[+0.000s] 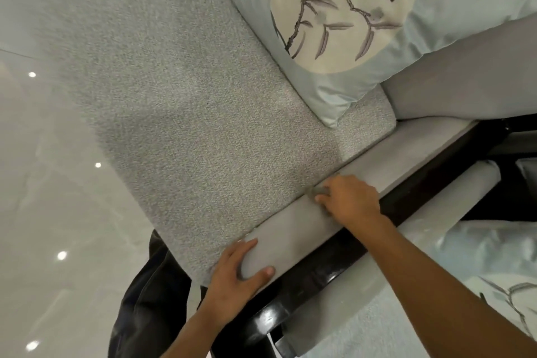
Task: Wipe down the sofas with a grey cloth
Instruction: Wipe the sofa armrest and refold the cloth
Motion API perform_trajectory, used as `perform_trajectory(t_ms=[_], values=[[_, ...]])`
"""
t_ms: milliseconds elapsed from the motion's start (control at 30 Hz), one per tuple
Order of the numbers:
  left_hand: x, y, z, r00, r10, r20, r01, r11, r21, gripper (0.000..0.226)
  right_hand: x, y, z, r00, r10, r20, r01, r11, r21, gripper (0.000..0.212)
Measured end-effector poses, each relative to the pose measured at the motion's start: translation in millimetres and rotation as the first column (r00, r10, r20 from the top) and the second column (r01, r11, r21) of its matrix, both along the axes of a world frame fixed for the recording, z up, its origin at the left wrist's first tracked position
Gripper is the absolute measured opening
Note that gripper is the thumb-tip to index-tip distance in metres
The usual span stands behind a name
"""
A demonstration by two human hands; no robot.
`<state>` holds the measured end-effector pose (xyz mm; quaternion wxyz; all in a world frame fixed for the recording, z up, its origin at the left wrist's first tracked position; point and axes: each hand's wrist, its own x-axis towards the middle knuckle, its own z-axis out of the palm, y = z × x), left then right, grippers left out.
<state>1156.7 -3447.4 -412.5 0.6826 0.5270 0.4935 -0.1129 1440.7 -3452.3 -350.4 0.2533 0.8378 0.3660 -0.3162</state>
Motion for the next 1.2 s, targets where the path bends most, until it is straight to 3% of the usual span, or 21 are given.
perform_trajectory(t_ms=[67, 133, 200, 267, 433, 567, 633, 800, 900, 1000, 1100, 1200], values=[[-4, 1, 0, 1.0, 0.013, 0.0, -0.013, 0.999, -0.033, 0.091, -20, -3, 0, 0.997, 0.063, -0.041, -0.062, 0.998, 0.017, 0.033], [-9, 4, 2, 0.999, 0.031, 0.007, -0.03, 0.996, -0.079, 0.089, -65, -6, 3, 0.968, 0.143, -0.206, -0.134, 0.989, 0.058, 0.04], [-16, 6, 4, 0.998, 0.068, 0.013, -0.065, 0.989, -0.131, 0.096, -111, -6, 11, 0.878, 0.262, -0.401, -0.238, 0.965, 0.108, 0.041], [-20, 7, 5, 0.995, 0.103, 0.016, -0.1, 0.983, -0.152, 0.107, -122, 2, 6, 0.811, 0.349, -0.469, -0.323, 0.936, 0.139, 0.035], [-21, 5, 7, 0.988, 0.157, -0.01, -0.156, 0.97, -0.188, 0.113, -68, 19, -39, 0.951, 0.182, -0.248, -0.174, 0.983, 0.053, 0.027], [-18, 7, 10, 0.977, 0.211, 0.008, -0.205, 0.955, -0.212, 0.084, -98, 19, -38, 0.847, 0.315, -0.428, -0.294, 0.949, 0.116, 0.033], [-16, 7, 10, 0.978, 0.208, 0.023, -0.199, 0.959, -0.204, 0.073, -96, 25, -43, 0.84, 0.295, -0.455, -0.282, 0.954, 0.099, 0.034], [-21, 3, -1, 0.987, 0.156, -0.026, -0.158, 0.981, -0.115, 0.099, -87, 36, -61, 0.951, 0.143, -0.274, -0.16, 0.986, -0.041, 0.034], [-13, -2, -11, 0.991, 0.104, -0.081, -0.109, 0.992, -0.061, 0.125, -110, 31, -49, 0.9, 0.164, -0.404, -0.167, 0.986, 0.029, 0.036], [3, -2, -9, 0.994, 0.079, -0.077, -0.081, 0.997, -0.018, 0.12, -94, 28, -44, 0.888, 0.169, -0.427, -0.168, 0.985, 0.039, 0.038], [25, 1, -6, 0.999, 0.032, -0.031, -0.03, 0.998, 0.061, 0.104, -31, 24, -42, 0.957, 0.117, -0.265, -0.129, 0.991, -0.029, 0.028], [50, 4, -10, 0.998, -0.064, 0.012, 0.061, 0.985, 0.158, 0.118, 61, 17, -34, 0.997, 0.066, 0.033, -0.062, 0.992, -0.112, 0.025]])
